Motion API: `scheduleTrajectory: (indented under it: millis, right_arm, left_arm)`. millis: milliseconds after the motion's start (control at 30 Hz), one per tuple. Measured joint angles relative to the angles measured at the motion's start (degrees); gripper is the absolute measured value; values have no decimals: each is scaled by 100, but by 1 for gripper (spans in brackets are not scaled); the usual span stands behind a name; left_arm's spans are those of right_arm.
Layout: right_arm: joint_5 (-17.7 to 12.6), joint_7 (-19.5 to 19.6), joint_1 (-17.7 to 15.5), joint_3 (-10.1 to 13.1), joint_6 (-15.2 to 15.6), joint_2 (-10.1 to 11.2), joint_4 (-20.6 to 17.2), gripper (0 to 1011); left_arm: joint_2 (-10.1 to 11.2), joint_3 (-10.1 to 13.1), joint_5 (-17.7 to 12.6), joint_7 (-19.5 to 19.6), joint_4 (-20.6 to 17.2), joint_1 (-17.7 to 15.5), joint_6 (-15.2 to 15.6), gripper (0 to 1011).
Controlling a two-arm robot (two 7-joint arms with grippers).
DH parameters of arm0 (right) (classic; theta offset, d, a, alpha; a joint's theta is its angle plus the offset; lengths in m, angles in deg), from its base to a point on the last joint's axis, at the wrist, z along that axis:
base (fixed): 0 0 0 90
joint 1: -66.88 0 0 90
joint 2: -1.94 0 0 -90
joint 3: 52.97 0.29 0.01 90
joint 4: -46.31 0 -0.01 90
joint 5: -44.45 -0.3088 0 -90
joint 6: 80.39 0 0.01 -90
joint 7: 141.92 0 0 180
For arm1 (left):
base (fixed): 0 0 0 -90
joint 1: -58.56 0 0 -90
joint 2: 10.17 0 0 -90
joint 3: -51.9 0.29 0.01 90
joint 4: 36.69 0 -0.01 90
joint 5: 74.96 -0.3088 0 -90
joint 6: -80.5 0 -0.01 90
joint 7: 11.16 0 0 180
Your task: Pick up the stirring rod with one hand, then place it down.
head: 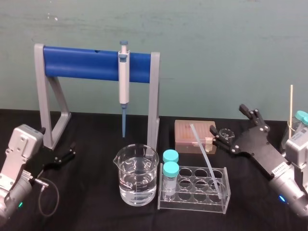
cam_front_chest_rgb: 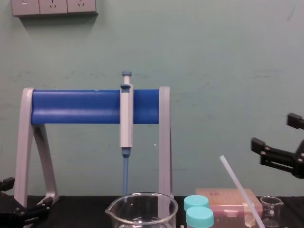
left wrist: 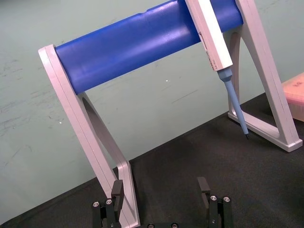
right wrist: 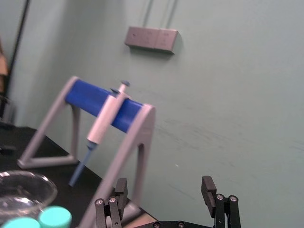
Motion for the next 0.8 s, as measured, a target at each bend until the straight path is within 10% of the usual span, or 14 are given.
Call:
scheduleTrajectory:
  millis: [500, 800]
  right_arm:
    - [-1401, -1469, 510, -78, 748, -345, 445, 1003]
    - [-1614, -1726, 688, -52, 1402, -422, 555, 1003]
  left_arm:
    - [0, 0, 0, 0, 0, 0, 0, 1000]
    - [0, 0, 0, 0, 0, 0, 0, 1000]
